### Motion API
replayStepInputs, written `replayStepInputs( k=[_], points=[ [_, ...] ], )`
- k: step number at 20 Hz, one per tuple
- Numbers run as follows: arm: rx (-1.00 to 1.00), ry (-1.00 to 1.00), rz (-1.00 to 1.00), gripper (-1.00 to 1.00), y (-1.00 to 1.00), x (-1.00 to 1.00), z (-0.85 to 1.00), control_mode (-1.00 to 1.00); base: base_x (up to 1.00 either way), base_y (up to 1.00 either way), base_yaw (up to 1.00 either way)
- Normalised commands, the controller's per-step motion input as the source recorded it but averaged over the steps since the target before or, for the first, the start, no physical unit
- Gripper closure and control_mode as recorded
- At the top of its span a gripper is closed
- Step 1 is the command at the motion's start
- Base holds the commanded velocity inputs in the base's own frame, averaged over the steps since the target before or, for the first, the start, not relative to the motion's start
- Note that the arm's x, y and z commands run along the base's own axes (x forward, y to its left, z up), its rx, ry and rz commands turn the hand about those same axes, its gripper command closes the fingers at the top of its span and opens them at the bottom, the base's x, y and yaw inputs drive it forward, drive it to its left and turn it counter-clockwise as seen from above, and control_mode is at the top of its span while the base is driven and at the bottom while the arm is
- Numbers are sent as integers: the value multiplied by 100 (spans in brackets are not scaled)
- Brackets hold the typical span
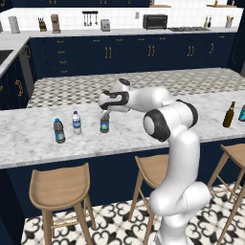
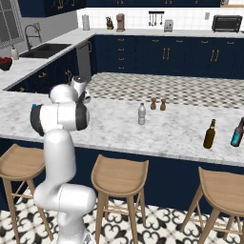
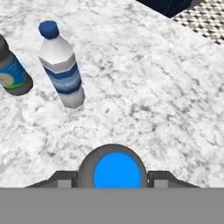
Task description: Move the plastic bottles in the middle to the plastics group, and the glass bottles in the middle to the glass group.
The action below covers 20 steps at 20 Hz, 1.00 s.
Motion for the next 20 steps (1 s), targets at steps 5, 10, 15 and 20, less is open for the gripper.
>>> replayStepInputs(
  k=[5, 10, 15, 20],
  points=[
    [-4, 0, 6, 100, 61, 2, -2, -100, 0, 0, 0],
    [-5, -1, 3, 100, 41, 4, -6, -100, 0, 0, 0],
    [0, 0, 1, 100, 28, 12, -5, -100, 0, 0, 0],
    [0, 0, 0, 100, 4, 20, -17, -100, 0, 0, 0]
  ],
)
